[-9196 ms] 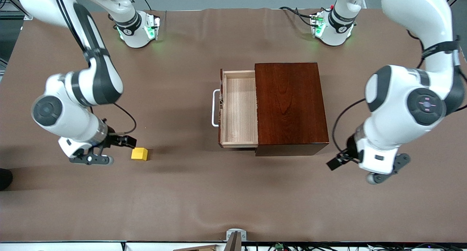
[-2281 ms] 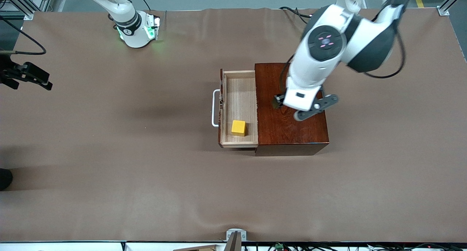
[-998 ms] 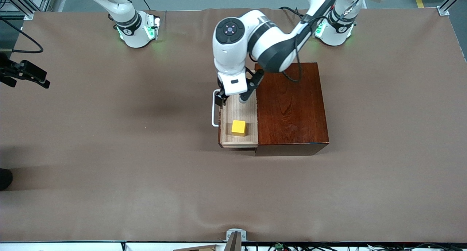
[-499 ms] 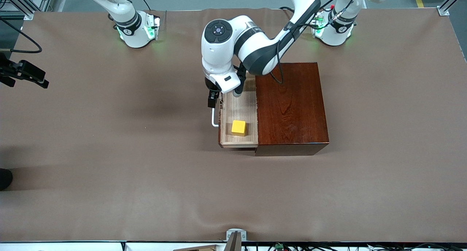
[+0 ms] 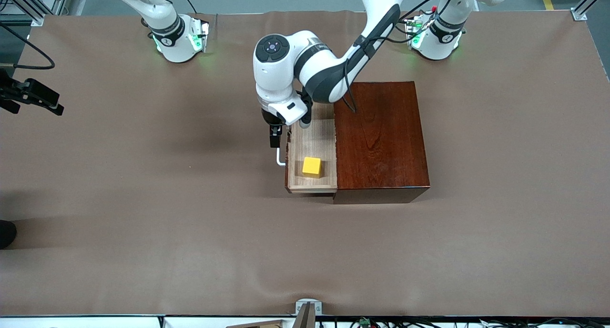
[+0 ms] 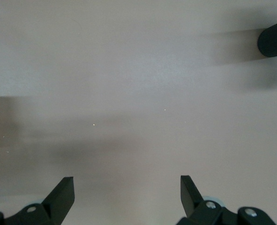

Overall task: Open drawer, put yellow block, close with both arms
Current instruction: 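Lower the left gripper against the front of the open drawer, then push the drawer into the box with the left gripper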

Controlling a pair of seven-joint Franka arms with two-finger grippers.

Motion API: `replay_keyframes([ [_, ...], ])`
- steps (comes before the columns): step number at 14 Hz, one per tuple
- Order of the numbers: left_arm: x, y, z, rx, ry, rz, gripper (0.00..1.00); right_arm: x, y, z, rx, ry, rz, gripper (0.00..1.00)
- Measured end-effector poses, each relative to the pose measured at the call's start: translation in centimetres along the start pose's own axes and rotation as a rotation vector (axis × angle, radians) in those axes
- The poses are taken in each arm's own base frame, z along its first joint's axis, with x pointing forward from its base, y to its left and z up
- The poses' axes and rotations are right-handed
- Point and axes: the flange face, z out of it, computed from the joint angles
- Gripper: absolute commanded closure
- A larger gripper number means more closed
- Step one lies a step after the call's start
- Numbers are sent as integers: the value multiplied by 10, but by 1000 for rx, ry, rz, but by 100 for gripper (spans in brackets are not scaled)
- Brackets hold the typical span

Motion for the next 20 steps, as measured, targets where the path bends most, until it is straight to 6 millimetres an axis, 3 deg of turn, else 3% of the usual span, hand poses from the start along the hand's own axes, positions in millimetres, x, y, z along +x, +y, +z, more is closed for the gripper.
replay_keyframes([
  [5,9,9,14,16,8,-35,0,0,0,0,0,1,0,0],
  [20,14,13,11,93,30,115,0,2,6,-2,41,20,17,0],
])
